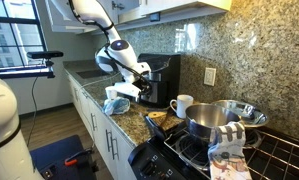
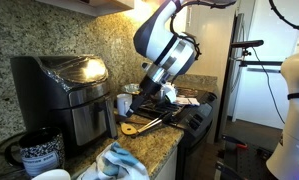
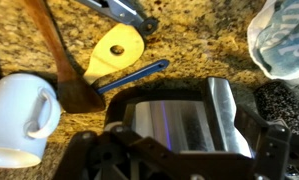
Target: Open and then close the drawer of the air fryer
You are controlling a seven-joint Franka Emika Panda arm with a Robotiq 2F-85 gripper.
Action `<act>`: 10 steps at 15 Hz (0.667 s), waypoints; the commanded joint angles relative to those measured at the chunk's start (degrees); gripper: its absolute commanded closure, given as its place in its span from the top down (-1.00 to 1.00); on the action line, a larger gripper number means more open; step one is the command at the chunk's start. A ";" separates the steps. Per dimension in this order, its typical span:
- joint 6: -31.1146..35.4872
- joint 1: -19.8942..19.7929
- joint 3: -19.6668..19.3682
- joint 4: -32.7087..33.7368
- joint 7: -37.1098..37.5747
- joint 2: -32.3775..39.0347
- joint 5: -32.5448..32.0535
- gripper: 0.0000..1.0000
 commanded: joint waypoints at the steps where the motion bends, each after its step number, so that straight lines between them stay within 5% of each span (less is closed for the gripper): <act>1: 6.95 -1.24 -2.11 2.98 -2.93 -1.44 -2.10 1.00; 5: 16.14 -2.09 -5.75 6.27 -3.30 -1.95 -7.54 1.00; 6: 18.71 -6.16 -3.08 4.23 6.14 -2.06 -17.84 1.00; 7: 19.84 -2.90 -7.10 6.56 -2.15 -0.96 -10.40 1.00; 10: 21.40 -2.19 -10.91 6.78 -5.91 -0.09 -7.80 1.00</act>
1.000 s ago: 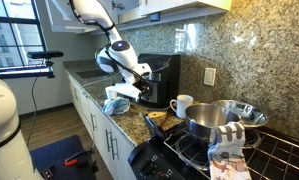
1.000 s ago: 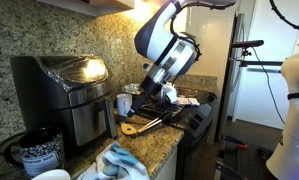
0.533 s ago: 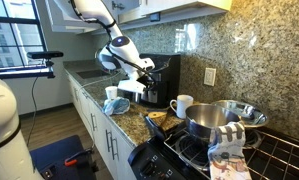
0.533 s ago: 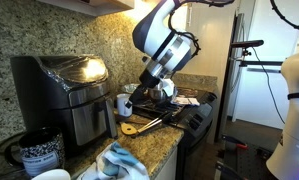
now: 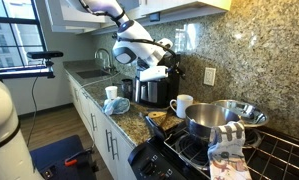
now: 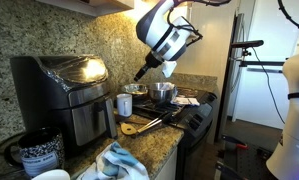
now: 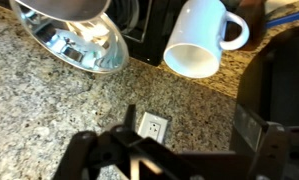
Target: Open and then close the drawer of the air fryer
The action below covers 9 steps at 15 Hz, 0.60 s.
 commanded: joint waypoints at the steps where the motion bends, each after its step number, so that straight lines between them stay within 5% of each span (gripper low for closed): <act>1: 0.26 3.02 -7.26 2.10 -7.57 1.11 5.10 1.00; 3: 0.15 5.22 -11.62 3.75 -9.97 2.13 5.87 1.00; 4: 0.09 2.90 -8.13 1.03 -6.62 0.97 3.81 1.00; 9: -0.20 3.06 -8.82 1.26 -6.89 1.25 3.79 1.00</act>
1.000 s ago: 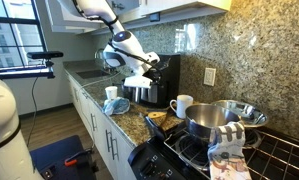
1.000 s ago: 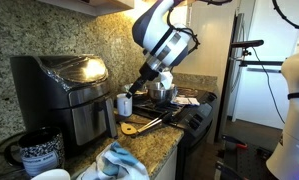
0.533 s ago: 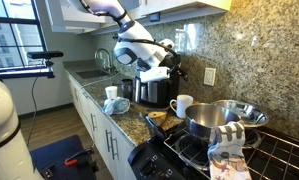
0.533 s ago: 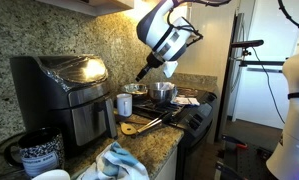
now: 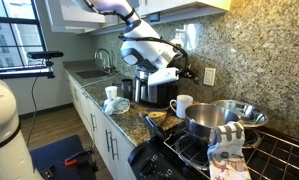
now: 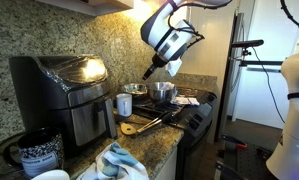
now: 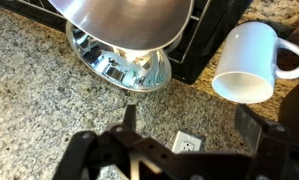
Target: Open and then close the drawer of the air fryer
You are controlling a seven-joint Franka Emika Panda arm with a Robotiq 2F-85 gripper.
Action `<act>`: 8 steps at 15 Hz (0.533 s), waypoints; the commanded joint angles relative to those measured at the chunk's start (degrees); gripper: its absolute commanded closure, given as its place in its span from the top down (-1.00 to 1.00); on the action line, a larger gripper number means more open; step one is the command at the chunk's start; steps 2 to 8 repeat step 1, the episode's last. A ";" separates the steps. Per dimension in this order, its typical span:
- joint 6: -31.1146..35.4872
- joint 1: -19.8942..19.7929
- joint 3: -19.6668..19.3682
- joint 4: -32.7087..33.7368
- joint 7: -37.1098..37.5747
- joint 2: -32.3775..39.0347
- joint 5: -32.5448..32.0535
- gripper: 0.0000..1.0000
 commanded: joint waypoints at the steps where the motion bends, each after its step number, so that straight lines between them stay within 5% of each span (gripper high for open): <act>1: 0.00 0.12 0.27 0.00 0.05 0.10 0.00 1.00; 8: 0.00 0.12 0.27 0.00 0.05 0.10 0.00 1.00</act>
